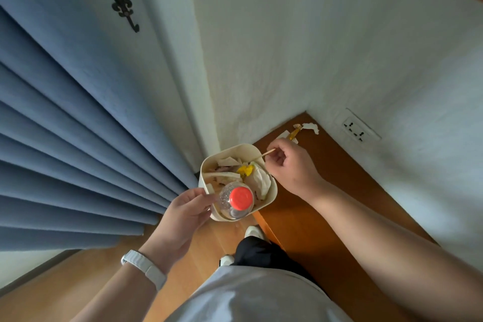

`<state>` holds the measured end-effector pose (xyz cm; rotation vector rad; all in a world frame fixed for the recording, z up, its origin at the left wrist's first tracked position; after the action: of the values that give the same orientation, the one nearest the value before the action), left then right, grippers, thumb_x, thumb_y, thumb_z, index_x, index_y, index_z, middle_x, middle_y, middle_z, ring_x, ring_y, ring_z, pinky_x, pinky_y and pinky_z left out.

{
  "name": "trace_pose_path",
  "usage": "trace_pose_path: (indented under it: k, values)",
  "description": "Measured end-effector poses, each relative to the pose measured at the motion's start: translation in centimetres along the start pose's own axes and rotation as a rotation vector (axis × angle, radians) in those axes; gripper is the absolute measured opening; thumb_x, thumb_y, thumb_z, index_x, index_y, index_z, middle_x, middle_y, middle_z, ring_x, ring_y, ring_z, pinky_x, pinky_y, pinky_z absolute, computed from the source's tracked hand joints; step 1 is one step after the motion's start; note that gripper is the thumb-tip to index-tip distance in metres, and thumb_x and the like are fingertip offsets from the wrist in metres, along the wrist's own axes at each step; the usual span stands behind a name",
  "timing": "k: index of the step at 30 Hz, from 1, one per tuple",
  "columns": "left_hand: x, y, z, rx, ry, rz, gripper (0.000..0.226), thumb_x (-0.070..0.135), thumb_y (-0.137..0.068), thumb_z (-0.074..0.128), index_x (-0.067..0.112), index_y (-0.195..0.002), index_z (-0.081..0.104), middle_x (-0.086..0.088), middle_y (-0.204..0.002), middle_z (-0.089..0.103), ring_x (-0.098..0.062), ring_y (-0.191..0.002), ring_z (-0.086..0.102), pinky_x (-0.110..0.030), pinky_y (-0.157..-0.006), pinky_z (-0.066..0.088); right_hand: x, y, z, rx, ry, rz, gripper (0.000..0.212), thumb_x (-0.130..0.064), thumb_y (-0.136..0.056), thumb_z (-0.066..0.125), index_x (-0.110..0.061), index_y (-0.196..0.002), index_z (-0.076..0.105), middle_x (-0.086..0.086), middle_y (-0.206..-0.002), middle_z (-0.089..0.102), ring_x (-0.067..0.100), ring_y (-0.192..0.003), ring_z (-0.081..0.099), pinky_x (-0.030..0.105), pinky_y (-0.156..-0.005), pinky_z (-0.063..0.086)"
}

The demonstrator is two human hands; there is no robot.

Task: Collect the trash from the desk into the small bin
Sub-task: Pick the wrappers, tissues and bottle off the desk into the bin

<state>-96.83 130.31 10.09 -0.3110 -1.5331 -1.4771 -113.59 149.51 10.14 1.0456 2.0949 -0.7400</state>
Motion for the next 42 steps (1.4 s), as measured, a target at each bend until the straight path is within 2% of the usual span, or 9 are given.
trace_pose_path:
  k: [5,10,13,17,22,26,34,39,42]
  values:
    - [0.4,-0.7,1.1,0.03,-0.011,-0.012,0.012,0.012,-0.093,0.062,0.003,-0.099,0.067,-0.01,-0.089,0.077,-0.022,-0.088,0.069,-0.034,-0.089,0.052,3.7,0.5,-1.4,-0.101,0.074,0.11,0.019,-0.016,-0.088,0.067,-0.012,-0.106,0.063,-0.007,-0.089,0.062,0.006,-0.081,0.06,0.025,-0.072,0.052]
    - [0.7,-1.3,2.6,0.021,-0.017,-0.018,0.012,0.011,-0.094,0.059,0.003,-0.099,0.067,-0.009,-0.088,0.078,-0.02,-0.085,0.071,-0.031,-0.084,0.052,9.3,-0.8,-2.3,-0.189,0.298,0.271,0.037,-0.026,-0.092,0.061,-0.014,-0.126,0.057,0.001,-0.113,0.059,0.017,-0.099,0.06,0.034,-0.083,0.052]
    - [0.9,-1.5,3.4,0.002,-0.025,-0.007,0.02,0.014,-0.091,0.06,-0.001,-0.102,0.067,-0.014,-0.095,0.079,-0.019,-0.086,0.074,-0.028,-0.081,0.054,12.1,-2.8,-2.2,-0.241,0.403,0.267,0.046,-0.02,-0.093,0.058,-0.014,-0.139,0.05,0.007,-0.133,0.05,0.025,-0.118,0.052,0.035,-0.092,0.046]
    - [0.9,-1.7,3.9,0.027,-0.016,-0.007,0.034,0.023,-0.076,0.074,0.001,-0.1,0.068,-0.013,-0.094,0.079,-0.02,-0.087,0.074,-0.036,-0.09,0.051,15.3,-5.8,-1.5,-0.334,0.556,0.243,0.049,-0.01,-0.092,0.052,-0.015,-0.14,0.047,0.008,-0.149,0.039,0.031,-0.132,0.04,0.044,-0.102,0.042]
    - [0.3,-2.3,4.1,0.079,-0.008,-0.021,0.046,0.025,-0.079,0.07,-0.005,-0.113,0.064,-0.018,-0.104,0.077,-0.025,-0.096,0.073,-0.04,-0.097,0.051,17.3,-8.6,-1.2,-0.4,0.72,0.074,0.045,-0.008,-0.085,0.058,-0.012,-0.129,0.055,0.012,-0.13,0.054,0.035,-0.117,0.047,0.043,-0.09,0.045]
    - [-0.1,-2.5,4.3,0.093,-0.013,-0.018,0.051,0.027,-0.076,0.066,-0.005,-0.116,0.064,-0.019,-0.108,0.076,-0.029,-0.102,0.071,-0.042,-0.099,0.05,18.3,-8.7,-1.2,-0.427,0.818,0.039,0.036,-0.012,-0.087,0.057,-0.01,-0.122,0.06,0.013,-0.12,0.06,0.034,-0.111,0.051,0.043,-0.087,0.044]
    - [-0.1,-2.3,4.8,0.098,-0.034,-0.019,0.021,0.012,-0.094,0.058,-0.001,-0.107,0.068,-0.017,-0.103,0.078,-0.026,-0.098,0.073,-0.04,-0.098,0.049,17.7,-6.5,-2.1,-0.338,0.76,0.12,0.016,-0.021,-0.092,0.053,-0.011,-0.099,0.063,0.01,-0.1,0.064,0.029,-0.093,0.056,0.037,-0.071,0.041]
    - [0.4,-1.7,4.8,0.069,-0.052,0.0,0.022,0.011,-0.095,0.056,-0.004,-0.108,0.067,-0.017,-0.102,0.078,-0.025,-0.095,0.073,-0.036,-0.092,0.051,13.7,-4.8,-3.8,-0.239,0.627,0.122,0.012,-0.03,-0.089,0.058,-0.018,-0.088,0.058,0.002,-0.084,0.058,0.025,-0.079,0.055,0.034,-0.063,0.037]
    - [0.6,-1.4,4.6,0.064,-0.059,0.002,0.024,0.012,-0.094,0.058,-0.005,-0.11,0.065,-0.02,-0.103,0.077,-0.025,-0.094,0.073,-0.035,-0.09,0.052,9.8,-3.9,-5.0,-0.17,0.521,0.12,0.021,-0.029,-0.087,0.061,-0.02,-0.073,0.048,-0.004,-0.069,0.049,0.016,-0.061,0.049,0.031,-0.051,0.03]
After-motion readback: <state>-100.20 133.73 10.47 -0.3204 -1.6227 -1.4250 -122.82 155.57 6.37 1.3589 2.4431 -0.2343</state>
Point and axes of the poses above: each hand's wrist, its own y-axis away from the middle knuckle, its own z-axis out of the palm, x = y × z, the point moved 3 cm from there along -y, towards the middle knuckle
